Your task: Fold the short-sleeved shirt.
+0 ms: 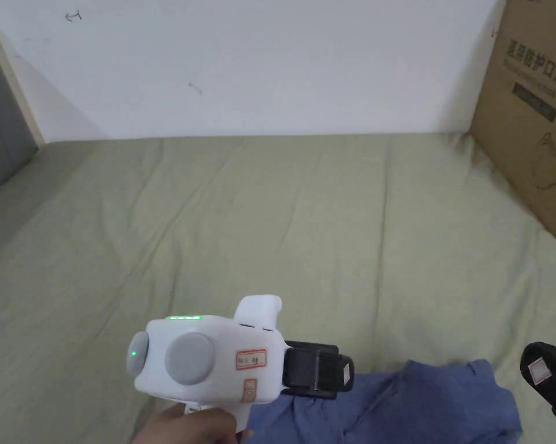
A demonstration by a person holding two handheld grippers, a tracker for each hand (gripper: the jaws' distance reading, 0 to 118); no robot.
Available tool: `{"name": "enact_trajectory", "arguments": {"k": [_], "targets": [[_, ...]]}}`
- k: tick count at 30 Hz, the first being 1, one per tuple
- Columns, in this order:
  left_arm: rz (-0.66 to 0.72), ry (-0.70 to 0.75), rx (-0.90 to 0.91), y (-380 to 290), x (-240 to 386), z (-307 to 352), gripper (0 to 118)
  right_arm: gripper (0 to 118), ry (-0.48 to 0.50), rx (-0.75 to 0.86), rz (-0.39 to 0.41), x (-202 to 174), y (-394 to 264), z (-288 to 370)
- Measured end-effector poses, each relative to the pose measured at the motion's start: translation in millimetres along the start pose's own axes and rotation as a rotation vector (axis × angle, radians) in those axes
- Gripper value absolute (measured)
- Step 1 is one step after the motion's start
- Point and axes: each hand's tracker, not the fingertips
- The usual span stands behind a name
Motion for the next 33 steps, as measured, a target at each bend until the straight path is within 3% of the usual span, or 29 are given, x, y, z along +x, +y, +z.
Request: {"name": "enact_trajectory", "arguments": {"k": [5,6,7,8,9,19,23,25,29,33], "targets": [[-0.05,0.169,-0.004,-10,-15,28,112,0,-0.005,0.003,0.01,7,1,0],[-0.077,0.19,0.008,-15,-17,31,104,0,-0.001,0.004,0.004,9,2,-1],[-0.1,0.204,0.02,-20,-18,31,86,0,0.001,0.004,-0.001,10,2,-2],[-0.107,0.205,0.016,-25,-20,26,49,0,0.002,0.005,-0.005,11,2,-2],[-0.104,0.212,0.003,-30,-21,18,1,0,0.002,0.005,-0.008,11,2,-3],[-0.109,0.095,-0.246,-68,-11,-110,1,0,-0.015,-0.037,-0.012,16,-5,-6],[-0.013,-0.045,-0.186,-60,-3,-103,1,0,-0.008,-0.05,-0.013,13,-6,-8],[0.078,-0.257,-0.151,-58,-8,-82,1,0,0.002,-0.052,-0.009,11,-6,-9],[0.133,-0.257,0.05,-50,-32,-14,1,0,0.019,-0.053,0.015,3,-2,-10],[0.293,-0.222,0.117,-47,-107,52,2,0,0.026,-0.055,0.02,0,-1,-13]]}}
